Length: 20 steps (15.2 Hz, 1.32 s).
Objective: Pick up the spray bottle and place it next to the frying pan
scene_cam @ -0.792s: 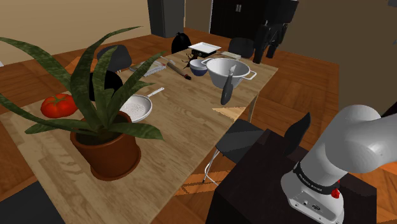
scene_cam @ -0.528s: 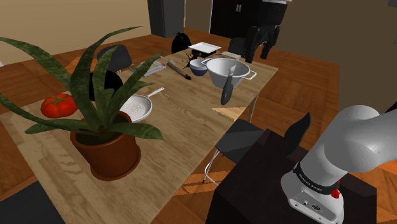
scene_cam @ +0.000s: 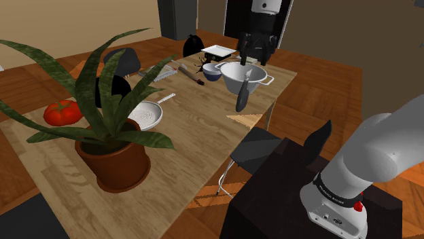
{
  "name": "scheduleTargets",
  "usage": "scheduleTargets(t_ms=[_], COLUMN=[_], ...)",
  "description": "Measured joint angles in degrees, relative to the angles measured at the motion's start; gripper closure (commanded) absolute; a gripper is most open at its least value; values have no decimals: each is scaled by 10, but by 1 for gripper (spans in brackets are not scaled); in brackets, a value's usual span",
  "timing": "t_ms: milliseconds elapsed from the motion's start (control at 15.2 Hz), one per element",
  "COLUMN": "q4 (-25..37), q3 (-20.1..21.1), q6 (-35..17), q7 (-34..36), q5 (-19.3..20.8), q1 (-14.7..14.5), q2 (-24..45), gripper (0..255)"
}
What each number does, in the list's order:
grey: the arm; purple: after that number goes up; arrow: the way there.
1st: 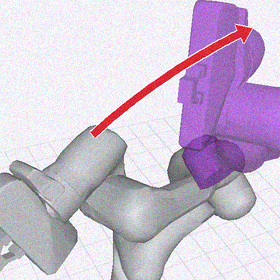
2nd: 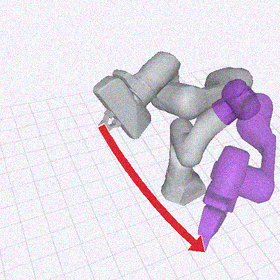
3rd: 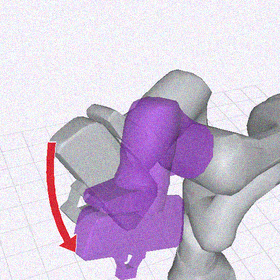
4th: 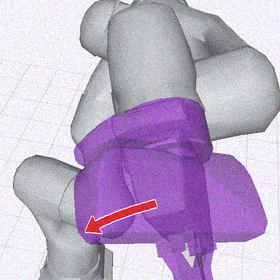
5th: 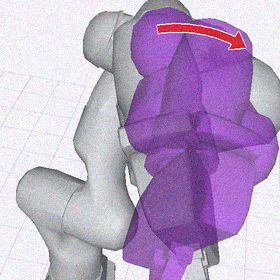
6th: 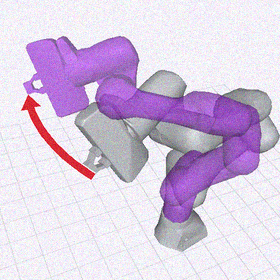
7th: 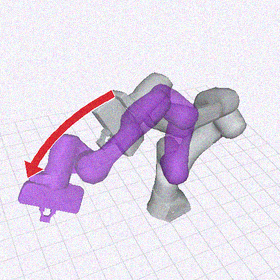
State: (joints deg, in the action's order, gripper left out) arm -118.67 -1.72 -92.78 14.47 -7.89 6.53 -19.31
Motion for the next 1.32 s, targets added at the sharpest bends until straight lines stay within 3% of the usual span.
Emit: scheduleTargets(t_ms=[1320], q4=[243], q3=[-101], q6=[-14], q7=[183], q5=[-153], q1=[117], q2=[396], gripper=[0])
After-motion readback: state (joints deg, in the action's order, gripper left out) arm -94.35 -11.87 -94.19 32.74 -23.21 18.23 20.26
